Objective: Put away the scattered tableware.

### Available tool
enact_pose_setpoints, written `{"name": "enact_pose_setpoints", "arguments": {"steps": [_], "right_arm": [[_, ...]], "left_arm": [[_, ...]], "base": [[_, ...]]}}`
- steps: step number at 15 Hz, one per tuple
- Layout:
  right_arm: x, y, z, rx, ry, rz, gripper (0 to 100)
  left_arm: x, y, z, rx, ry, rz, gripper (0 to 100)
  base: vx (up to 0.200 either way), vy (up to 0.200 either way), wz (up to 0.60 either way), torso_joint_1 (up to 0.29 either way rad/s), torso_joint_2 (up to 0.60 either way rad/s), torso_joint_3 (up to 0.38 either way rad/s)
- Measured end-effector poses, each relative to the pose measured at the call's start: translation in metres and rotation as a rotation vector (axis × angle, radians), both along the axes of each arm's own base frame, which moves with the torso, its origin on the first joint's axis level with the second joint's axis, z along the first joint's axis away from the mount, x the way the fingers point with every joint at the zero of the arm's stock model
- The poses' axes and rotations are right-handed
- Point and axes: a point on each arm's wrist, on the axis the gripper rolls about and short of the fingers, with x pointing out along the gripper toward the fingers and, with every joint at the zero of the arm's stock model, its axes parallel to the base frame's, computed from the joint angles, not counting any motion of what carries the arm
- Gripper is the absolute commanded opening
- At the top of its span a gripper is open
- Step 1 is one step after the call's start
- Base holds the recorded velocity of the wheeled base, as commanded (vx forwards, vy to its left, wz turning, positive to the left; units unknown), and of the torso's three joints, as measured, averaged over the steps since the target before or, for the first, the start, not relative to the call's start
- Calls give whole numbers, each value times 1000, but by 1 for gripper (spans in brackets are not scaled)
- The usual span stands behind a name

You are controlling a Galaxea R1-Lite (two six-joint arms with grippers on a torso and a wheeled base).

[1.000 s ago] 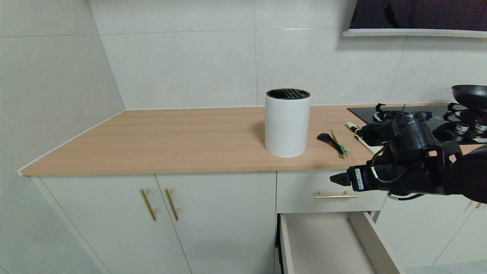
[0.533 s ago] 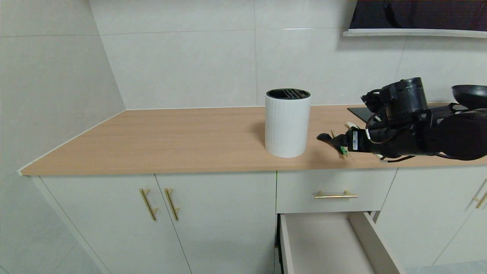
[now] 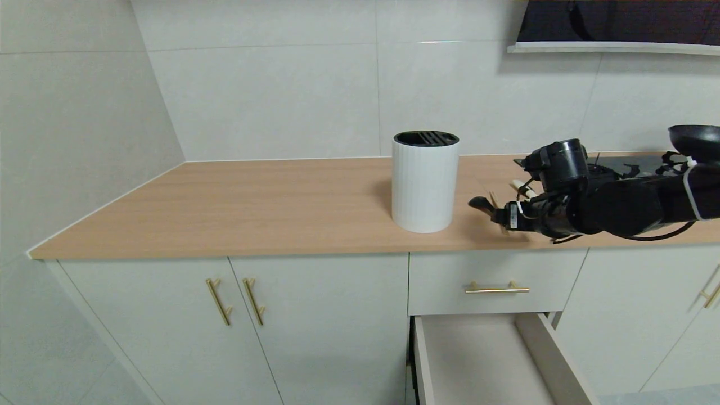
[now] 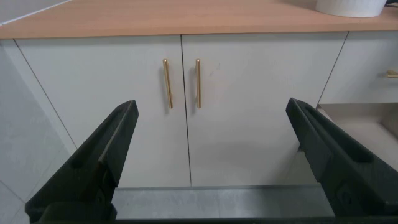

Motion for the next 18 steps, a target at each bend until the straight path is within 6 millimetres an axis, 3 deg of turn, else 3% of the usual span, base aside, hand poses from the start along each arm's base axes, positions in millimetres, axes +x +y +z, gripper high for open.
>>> {"name": "enact_pose_setpoints", "arguments": {"steps": [11,12,18], "right_arm": [[36,-7,-32,23,14,-80,100],[38,-7,-34,24,15,-83,0],[41,-7,-37,30,21,-88,0]], "left_arm": [[0,0,0,0,0,0,100],[0,0,0,0,0,0,100],[0,0,0,0,0,0,100]], "base": [[0,0,0,0,0,0],[0,0,0,0,0,0],[0,0,0,0,0,0]]}}
